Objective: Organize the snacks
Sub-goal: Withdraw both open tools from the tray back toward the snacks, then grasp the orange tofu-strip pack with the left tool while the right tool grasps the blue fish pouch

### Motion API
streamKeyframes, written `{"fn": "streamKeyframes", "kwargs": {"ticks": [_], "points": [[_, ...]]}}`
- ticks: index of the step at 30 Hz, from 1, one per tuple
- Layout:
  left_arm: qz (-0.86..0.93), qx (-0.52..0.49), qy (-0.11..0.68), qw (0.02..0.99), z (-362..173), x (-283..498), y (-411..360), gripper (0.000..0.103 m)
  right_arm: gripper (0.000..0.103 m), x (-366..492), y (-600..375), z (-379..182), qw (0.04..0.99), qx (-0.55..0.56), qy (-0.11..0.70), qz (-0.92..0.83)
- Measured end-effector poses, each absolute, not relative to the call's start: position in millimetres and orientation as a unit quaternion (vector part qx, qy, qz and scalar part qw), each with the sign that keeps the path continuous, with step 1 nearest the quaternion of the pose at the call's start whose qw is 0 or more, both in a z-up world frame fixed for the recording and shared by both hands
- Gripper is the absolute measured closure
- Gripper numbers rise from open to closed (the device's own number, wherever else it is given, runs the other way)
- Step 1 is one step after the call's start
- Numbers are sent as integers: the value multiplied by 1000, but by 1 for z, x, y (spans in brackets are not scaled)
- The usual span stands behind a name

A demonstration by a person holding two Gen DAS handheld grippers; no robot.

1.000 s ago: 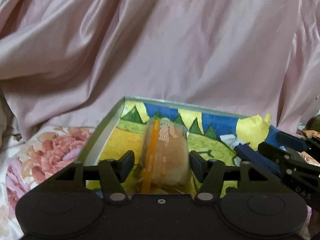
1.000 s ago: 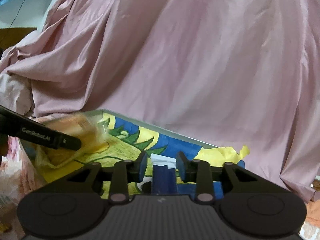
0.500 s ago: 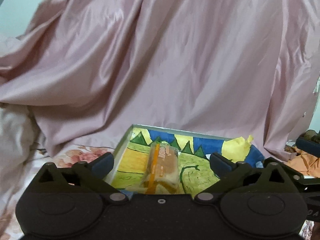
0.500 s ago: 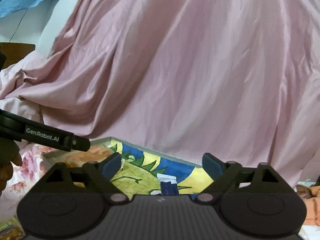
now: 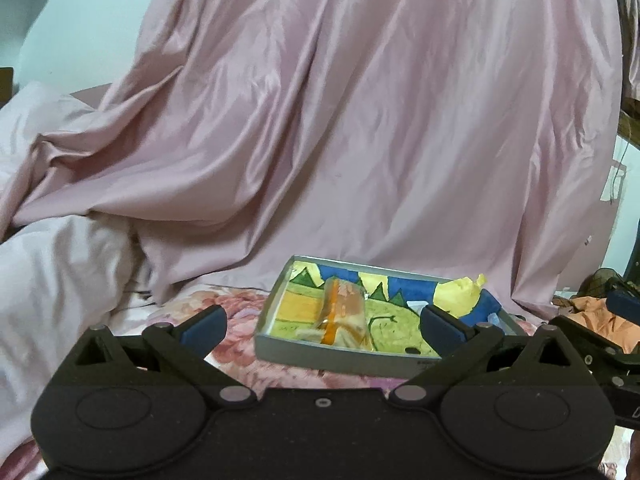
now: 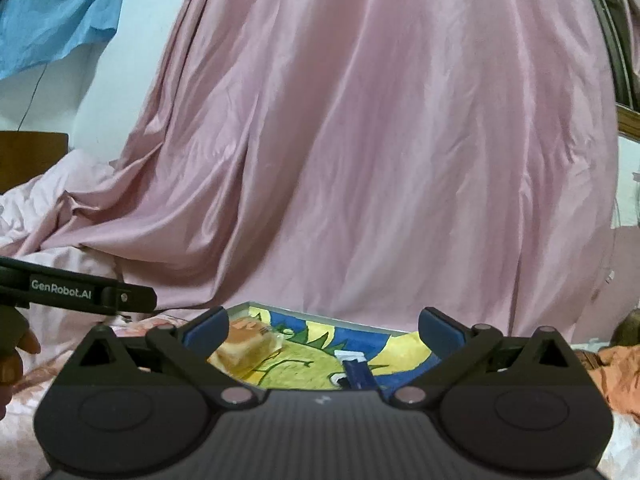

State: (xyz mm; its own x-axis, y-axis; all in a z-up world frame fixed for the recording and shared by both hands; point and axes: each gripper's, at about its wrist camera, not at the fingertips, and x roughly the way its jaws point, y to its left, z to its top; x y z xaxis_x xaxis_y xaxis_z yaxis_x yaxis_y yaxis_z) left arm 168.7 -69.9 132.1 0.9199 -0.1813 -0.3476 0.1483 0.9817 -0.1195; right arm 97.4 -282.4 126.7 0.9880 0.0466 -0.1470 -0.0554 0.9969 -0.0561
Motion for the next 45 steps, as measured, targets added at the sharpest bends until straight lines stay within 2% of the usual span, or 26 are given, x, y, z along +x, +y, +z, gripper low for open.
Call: {"fn": "streamKeyframes", "kwargs": {"ticks": [12, 25, 45], "points": [[-75, -26, 186, 979, 118, 99, -46, 1, 0, 22, -255, 112, 996, -20, 83, 21], [-81, -13, 223, 971, 71, 48, -26, 1, 0, -40, -248, 69, 988, -11, 151, 10], [-154, 37, 327, 932, 3, 55, -44, 1, 0, -22, -272, 14, 953, 5, 303, 8]]}}
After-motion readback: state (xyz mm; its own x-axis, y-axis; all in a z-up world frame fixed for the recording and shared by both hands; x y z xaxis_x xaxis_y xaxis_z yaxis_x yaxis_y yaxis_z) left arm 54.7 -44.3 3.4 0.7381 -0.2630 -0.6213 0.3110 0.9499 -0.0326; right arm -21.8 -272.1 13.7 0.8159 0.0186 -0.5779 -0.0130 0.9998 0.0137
